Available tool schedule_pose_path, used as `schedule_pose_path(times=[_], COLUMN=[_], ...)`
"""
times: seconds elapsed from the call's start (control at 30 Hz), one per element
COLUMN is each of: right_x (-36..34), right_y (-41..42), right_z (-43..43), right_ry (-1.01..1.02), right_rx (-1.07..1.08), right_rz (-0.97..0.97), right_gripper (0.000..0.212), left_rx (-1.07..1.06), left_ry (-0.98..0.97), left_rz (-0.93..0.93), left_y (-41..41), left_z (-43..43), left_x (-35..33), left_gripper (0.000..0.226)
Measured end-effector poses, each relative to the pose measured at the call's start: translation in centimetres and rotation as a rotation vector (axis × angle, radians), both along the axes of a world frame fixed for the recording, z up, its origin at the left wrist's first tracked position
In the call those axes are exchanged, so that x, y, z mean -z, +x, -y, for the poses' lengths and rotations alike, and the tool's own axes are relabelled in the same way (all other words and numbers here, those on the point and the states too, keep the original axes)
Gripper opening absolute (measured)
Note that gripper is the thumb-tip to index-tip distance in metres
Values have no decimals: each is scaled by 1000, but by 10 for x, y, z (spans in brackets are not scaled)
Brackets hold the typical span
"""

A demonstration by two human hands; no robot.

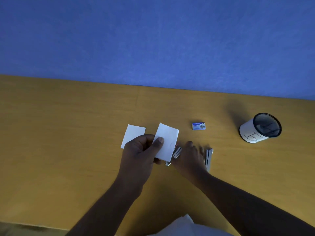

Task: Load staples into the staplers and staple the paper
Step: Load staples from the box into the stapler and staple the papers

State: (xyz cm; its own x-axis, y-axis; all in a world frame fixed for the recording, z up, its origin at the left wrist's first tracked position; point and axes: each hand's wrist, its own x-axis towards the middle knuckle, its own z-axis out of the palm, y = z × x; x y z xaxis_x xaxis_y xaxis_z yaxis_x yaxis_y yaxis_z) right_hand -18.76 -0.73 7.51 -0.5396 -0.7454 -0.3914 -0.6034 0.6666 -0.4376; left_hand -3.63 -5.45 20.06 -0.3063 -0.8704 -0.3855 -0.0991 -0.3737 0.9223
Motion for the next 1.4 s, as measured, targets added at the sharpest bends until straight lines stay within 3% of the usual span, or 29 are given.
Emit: schedule_pose_path(times=[0.13,0.37,0.43,0.5,0.57,0.6,0.67,0.77,0.93,1.1,1.17,1.23,1.33,1.4], right_x=[3,3,-5,-24,-56,-76,-123,-188,-232,-238,-239,-241,-246,-247], right_y=[7,13,14,14,15,15,14,11,17,17,17,17,18,21], right_z=[8,3,-3,-9,-15,-21,-34,-55,-71,-72,-72,-73,-73,-72], right_ry=[-28,-59,-89,-115,-120,-130,-167,-173,-402,-536,-595,-639,-674,-679], right_rx=[19,4,67,132,212,263,309,133,84,63,62,82,90,104], right_rz=[137,110,126,134,308,489,866,1140,1061,968,984,994,978,955], right_gripper=[66,64,70,64,40,40,54,70,34,29,36,36,26,19], left_rx=[25,4,1,6,12,24,52,111,204,176,237,219,-36,-68], left_ry=[-24,5,-7,-51,-218,-368,-708,-1100,-1583,-1811,-1801,-1594,-1005,-572], left_rz=[7,28,24,26,88,150,247,233,300,369,354,312,186,-3], left_y=[9,28,31,34,36,37,38,38,43,39,42,44,41,35], left_z=[-17,-38,-41,-42,-44,-45,-46,-49,-49,-50,-50,-52,-56,-56], left_x=[-2,-4,-7,-11,-18,-23,-36,-51,-71,-92,-99,-104,-112,-113], left_gripper=[19,15,12,11,18,21,24,14,14,14,5,29,39,38])
